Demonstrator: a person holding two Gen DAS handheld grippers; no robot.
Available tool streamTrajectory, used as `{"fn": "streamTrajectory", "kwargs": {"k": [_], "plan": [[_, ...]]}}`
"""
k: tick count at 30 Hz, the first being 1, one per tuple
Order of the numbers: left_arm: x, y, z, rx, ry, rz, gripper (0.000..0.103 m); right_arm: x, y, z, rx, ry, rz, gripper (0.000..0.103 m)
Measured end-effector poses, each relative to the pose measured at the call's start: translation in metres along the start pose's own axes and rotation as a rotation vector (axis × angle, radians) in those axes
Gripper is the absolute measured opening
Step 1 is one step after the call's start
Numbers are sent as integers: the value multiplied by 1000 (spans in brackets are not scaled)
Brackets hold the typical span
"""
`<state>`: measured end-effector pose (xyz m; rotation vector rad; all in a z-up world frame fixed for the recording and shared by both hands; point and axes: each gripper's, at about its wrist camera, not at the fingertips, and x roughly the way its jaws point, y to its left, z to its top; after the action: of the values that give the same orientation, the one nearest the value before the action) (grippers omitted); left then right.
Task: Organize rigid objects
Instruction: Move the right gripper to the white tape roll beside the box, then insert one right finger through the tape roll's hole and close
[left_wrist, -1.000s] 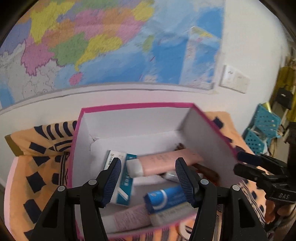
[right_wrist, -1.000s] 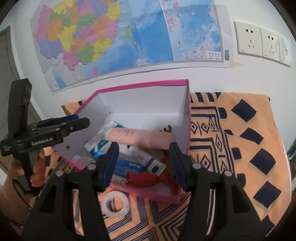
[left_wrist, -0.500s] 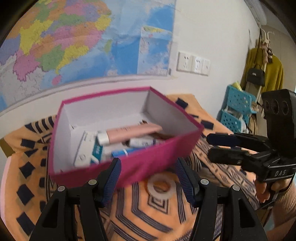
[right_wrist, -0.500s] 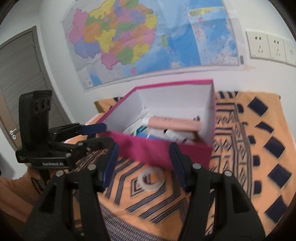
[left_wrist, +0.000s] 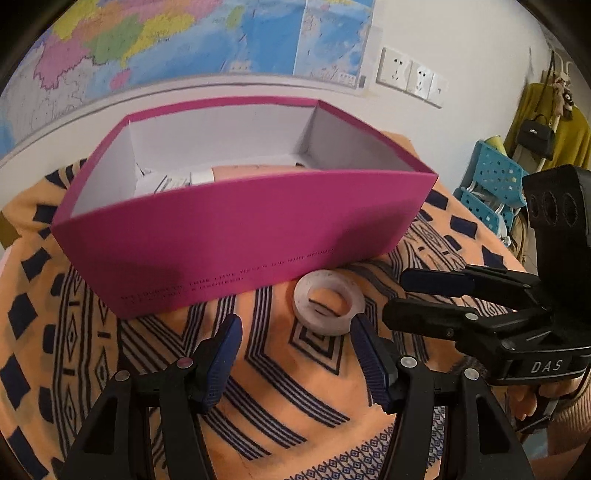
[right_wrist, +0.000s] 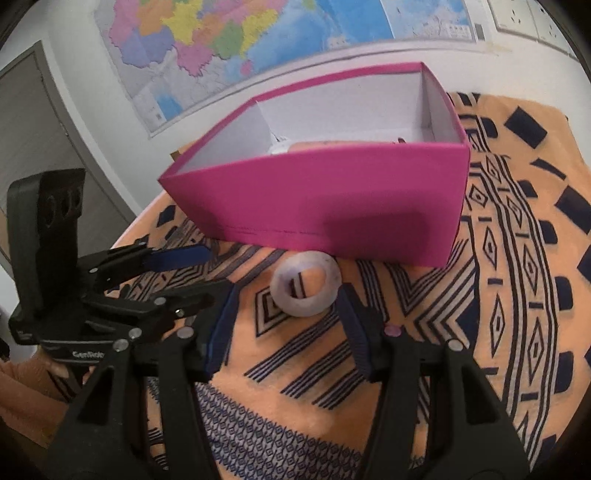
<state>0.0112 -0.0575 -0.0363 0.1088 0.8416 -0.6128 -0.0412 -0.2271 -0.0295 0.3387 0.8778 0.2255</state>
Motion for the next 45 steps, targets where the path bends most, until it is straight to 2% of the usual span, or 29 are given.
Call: {"fn": "streamTrajectory", "kwargs": {"k": [7,19,25,30,36,45], "plan": [[11,1,-3,-12,33,15,61,16,-5,1,17,22,-18,58],[12,3,0,-25,37,-1,60,32,-8,8,29,47,-38,49],[18,0,1,-25,52,-10,55,39,-11,9,44,62,-51,43],[22,-1,1,-26,62,-10,51,42,-12,10,52,65,-55,42],[25,-2,1,-23,71,-7,50,46,-11,10,40,73,-68,38],[35,-3,0,-29,94,-29,48,48,-13,8,36,83,-93,26]]}}
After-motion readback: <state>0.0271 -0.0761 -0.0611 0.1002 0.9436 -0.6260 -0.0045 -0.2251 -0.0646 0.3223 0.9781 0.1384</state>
